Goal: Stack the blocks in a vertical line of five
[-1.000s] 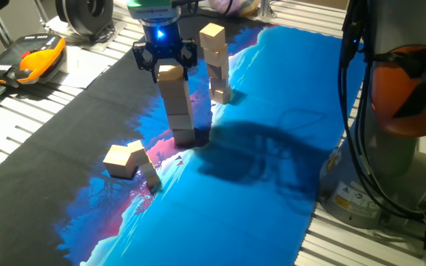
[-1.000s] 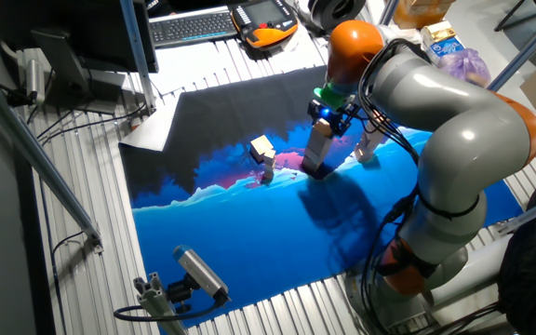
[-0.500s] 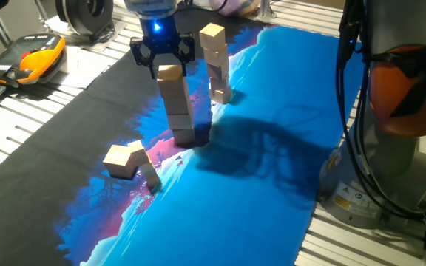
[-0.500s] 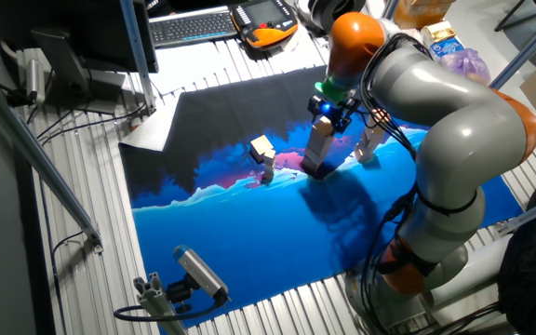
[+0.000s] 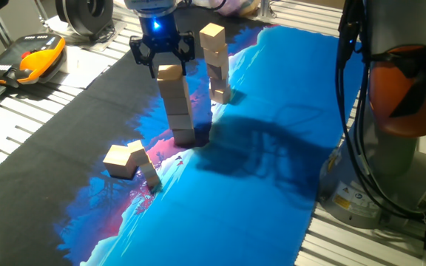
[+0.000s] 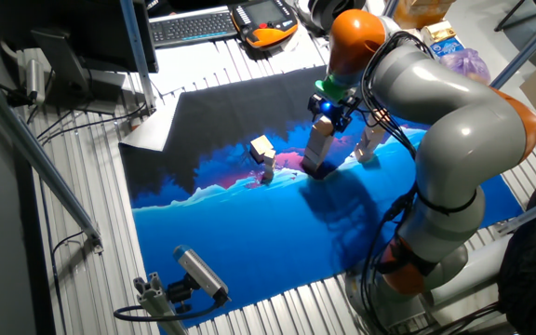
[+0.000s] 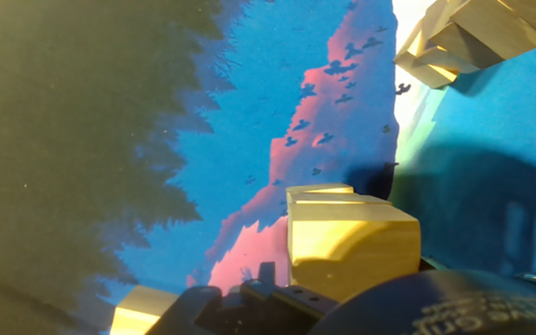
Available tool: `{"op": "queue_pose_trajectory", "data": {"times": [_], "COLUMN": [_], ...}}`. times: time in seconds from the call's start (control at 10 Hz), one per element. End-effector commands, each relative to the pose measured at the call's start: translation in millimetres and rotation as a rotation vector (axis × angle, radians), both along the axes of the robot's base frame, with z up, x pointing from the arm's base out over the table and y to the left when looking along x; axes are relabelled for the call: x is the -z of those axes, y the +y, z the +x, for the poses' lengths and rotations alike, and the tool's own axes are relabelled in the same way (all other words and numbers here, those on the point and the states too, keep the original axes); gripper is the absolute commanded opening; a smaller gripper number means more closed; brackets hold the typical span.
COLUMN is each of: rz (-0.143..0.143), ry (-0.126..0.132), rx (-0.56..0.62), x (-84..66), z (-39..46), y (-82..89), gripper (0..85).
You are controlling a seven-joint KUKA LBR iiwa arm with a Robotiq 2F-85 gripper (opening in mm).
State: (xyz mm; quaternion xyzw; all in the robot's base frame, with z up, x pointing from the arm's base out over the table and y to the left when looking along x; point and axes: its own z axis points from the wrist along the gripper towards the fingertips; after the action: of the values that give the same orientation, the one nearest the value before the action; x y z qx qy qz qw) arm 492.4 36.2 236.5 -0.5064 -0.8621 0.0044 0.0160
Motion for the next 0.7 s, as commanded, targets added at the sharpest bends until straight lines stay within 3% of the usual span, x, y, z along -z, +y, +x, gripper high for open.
{"op": "queue_pose_trajectory", "data": {"times": [0.0,0.6], "rz": [0.0,-0.013], "ry": [0.0,0.015], "rx": [0.0,0.022], "x": [0.0,0.0], "z": [0.0,0.0], "y": [0.1,0.1], "gripper": [68.0,68.0]}}
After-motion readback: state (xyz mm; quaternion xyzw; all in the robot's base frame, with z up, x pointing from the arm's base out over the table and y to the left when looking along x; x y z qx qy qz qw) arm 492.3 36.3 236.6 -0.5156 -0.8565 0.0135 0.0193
